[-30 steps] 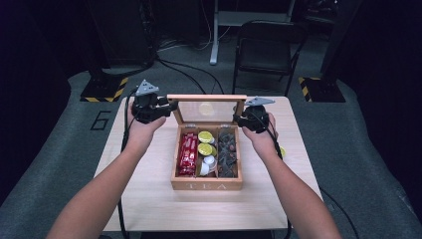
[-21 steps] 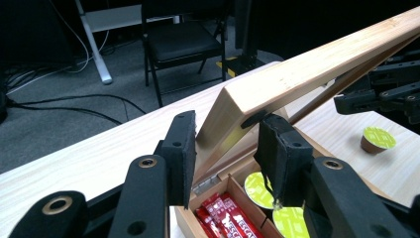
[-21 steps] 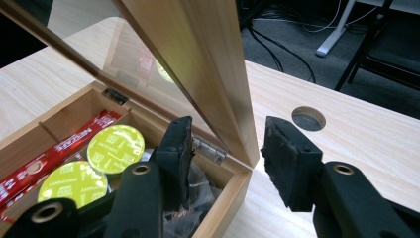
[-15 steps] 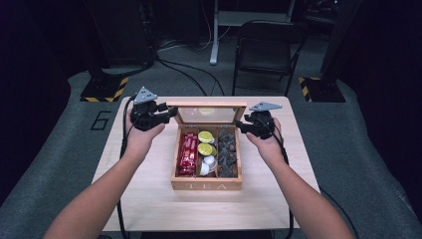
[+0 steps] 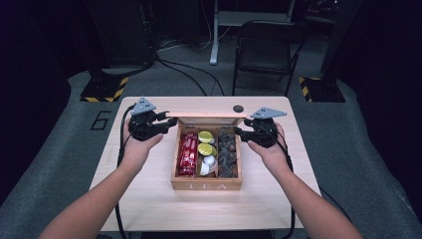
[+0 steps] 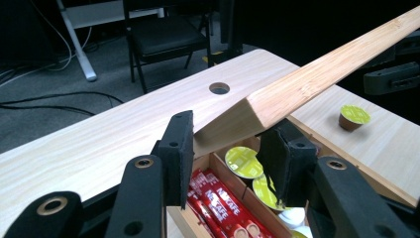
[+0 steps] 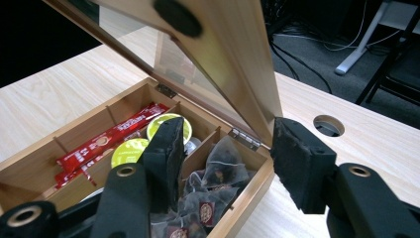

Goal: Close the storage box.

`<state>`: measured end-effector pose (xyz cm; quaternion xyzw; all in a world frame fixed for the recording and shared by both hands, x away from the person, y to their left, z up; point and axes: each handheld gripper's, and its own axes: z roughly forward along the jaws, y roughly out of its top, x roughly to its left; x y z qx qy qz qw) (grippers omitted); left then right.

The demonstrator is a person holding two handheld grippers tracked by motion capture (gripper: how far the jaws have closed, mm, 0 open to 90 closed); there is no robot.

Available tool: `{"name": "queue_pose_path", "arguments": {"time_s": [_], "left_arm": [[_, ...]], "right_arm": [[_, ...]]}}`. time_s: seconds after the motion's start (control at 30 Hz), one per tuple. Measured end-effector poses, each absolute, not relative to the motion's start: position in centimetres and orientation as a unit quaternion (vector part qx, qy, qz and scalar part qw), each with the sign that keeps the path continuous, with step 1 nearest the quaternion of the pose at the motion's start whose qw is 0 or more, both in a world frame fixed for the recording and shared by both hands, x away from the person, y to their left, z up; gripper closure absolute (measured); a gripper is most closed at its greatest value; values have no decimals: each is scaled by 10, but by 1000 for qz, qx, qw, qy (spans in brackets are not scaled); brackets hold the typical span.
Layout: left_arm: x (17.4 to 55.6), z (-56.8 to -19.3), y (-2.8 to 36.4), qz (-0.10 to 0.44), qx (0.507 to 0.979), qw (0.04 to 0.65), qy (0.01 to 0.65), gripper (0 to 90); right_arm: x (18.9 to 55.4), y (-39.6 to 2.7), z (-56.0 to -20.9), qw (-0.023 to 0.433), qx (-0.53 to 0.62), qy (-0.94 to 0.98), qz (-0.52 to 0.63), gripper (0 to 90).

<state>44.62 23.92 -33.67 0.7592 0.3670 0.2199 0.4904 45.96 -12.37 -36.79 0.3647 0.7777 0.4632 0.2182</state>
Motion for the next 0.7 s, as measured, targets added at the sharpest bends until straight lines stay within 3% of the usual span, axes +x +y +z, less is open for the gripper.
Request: {"name": "queue_pose_path", "arguments": {"time_s": [0.7], "left_arm": [[419,-367,246,196,766,500,354,541]], "right_arm": [[420,-134,-369,208,351,767,495,426]]}}
